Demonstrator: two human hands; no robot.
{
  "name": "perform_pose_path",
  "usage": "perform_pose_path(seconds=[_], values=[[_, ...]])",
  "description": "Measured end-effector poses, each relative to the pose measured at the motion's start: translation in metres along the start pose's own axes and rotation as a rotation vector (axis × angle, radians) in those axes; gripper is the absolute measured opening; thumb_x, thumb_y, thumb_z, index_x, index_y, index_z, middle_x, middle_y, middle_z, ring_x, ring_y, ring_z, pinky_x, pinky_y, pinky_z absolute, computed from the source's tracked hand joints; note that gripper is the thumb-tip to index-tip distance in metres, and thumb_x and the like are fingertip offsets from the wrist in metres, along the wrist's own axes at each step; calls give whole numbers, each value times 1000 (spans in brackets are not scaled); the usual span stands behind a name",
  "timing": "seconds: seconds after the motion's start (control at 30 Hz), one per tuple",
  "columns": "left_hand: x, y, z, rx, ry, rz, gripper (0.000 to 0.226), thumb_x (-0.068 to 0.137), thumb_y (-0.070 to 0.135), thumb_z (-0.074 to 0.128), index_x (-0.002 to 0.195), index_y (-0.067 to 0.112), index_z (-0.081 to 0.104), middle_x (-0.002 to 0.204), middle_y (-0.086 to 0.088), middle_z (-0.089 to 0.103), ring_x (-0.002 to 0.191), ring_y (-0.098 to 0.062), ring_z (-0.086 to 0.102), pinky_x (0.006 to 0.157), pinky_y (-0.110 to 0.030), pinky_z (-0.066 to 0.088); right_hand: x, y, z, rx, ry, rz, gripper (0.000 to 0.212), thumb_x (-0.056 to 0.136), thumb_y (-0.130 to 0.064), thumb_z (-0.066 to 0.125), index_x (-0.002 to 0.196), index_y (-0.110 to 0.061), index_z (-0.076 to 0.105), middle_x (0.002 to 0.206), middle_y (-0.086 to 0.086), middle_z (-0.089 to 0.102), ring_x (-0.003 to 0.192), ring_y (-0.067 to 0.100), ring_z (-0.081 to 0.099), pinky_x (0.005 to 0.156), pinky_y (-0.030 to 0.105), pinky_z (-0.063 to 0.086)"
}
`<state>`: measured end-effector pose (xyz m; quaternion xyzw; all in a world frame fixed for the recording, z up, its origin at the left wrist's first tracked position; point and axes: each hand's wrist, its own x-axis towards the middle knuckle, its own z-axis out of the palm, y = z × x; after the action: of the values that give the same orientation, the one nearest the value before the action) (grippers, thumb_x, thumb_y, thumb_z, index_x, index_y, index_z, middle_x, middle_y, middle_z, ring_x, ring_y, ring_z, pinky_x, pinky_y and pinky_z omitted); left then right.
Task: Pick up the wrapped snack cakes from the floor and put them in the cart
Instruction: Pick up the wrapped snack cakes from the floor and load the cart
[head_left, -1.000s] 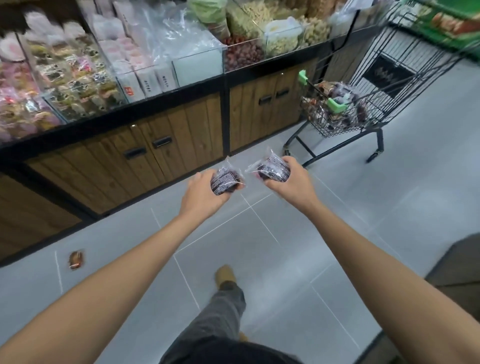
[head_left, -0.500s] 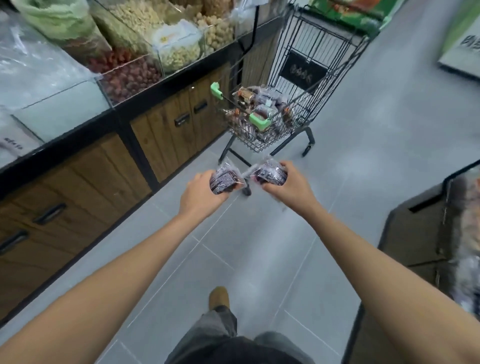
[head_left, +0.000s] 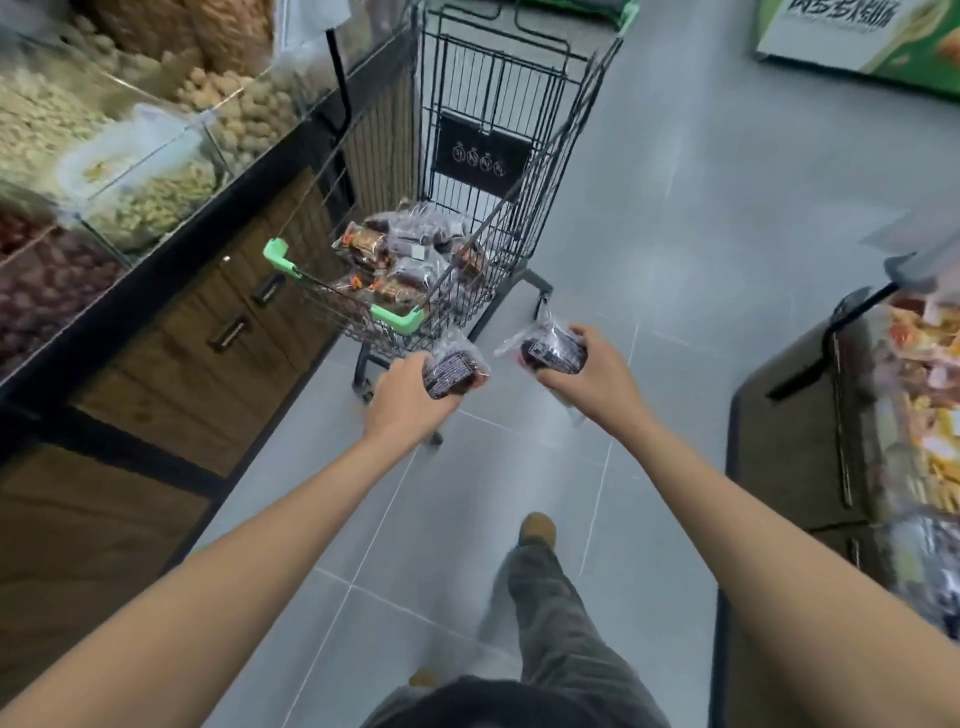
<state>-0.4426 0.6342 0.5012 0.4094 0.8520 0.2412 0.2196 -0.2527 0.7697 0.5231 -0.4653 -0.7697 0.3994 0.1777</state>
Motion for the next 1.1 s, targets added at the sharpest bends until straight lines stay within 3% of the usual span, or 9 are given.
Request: perform_pose_path(seconds=[0.1,0.2,0.4,0.5,0.67,0.8,0.93,1.03,1.1], values=[[50,25,8,48,-11,-1,35,71,45,67,93,23,51,96,-3,56,92,-26,53,67,-35,41,58,13,-27,-6,-22,10,65,70,-27,78,128,-13,49,113,5,60,96,19,57,78,26,41],[97,49,8,45,13,-18,33,71,46,68,86,23,50,87,1,54,86,-23,52,61,-33,38,115,21,-46,-14,-69,-2,61,70,-26,78,124,-15,52,105,0,60,85,14,54,64,13,35],[169,72,4,76,65,-167,48,75,48,66,106,14,52,102,-7,55,100,-29,50,82,-44,48,221,13,-58,4,-164,-50,50,70,-29,78,111,-27,49,87,-14,57,71,-10,51,53,0,37],[193,70,2,106,113,-232,49,76,45,67,112,17,51,106,-7,53,104,-29,49,83,-40,46,262,6,-48,-3,-235,-67,52,70,-33,77,113,-24,49,95,-9,61,77,-5,56,56,7,41],[248,52,0,94,154,-307,55,76,47,67,119,17,50,113,-7,53,107,-30,50,87,-39,47,332,-5,-21,-4,-322,-87,61,66,-39,76,118,-21,52,107,-1,64,94,19,62,83,39,52],[315,38,-6,74,142,-351,65,77,50,68,129,18,45,123,-5,52,114,-26,49,85,-37,48,394,-19,-3,-47,-366,-81,70,69,-39,76,129,-18,47,122,5,61,110,24,58,93,41,49],[383,33,-21,27,144,-374,65,78,46,68,131,18,43,122,-4,52,111,-22,49,81,-34,48,461,-44,10,-97,-400,-71,69,70,-39,76,129,-18,46,121,4,61,106,24,61,92,45,51],[429,31,-34,10,157,-361,64,78,48,67,131,20,43,117,1,52,101,-14,48,62,-20,39,508,-64,21,-101,-396,-96,61,71,-38,76,123,-23,48,116,2,64,96,19,63,86,40,53],[458,28,-44,-25,168,-362,66,78,50,67,131,21,41,119,3,50,101,-12,46,66,-22,37,536,-75,31,-112,-398,-87,69,72,-40,76,130,-19,45,118,3,62,100,21,63,87,40,53]])
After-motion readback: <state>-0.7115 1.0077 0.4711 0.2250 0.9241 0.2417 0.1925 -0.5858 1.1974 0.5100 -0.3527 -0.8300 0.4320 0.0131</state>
